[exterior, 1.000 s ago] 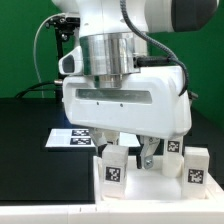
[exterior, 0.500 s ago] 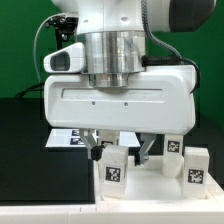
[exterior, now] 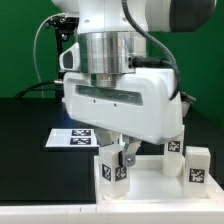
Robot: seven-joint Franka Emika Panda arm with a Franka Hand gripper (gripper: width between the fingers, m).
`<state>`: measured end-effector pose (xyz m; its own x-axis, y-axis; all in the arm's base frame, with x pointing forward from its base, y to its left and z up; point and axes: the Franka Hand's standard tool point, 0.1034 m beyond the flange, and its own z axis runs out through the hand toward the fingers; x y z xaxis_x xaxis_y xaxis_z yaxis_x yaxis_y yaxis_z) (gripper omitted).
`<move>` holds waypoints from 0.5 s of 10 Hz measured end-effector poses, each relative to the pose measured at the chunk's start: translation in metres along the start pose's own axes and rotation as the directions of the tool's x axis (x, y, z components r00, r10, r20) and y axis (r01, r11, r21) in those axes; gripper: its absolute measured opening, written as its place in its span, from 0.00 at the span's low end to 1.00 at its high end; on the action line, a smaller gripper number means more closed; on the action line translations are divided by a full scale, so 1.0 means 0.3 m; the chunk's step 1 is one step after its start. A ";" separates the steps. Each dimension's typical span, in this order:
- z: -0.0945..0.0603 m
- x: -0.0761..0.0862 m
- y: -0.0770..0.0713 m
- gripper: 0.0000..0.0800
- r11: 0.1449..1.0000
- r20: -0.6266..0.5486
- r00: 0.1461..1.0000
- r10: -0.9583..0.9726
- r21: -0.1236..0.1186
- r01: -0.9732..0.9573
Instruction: Assemble square table
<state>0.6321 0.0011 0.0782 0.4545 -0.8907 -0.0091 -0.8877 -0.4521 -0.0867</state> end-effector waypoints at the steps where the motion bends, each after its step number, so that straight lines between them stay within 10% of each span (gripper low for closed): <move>1: -0.001 0.003 0.001 0.36 0.996 0.007 0.996 0.092 -0.006 -0.092; 5: 0.006 0.007 -0.012 0.36 0.750 0.032 0.750 0.661 0.024 -0.661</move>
Offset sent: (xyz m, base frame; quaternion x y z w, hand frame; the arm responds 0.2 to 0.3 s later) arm 0.0058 0.0085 -0.0001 0.0337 -0.0066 0.4012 0.9153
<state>0.6362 0.0009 0.0768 -0.2431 -0.9652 -0.0963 -0.9644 0.2512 -0.0829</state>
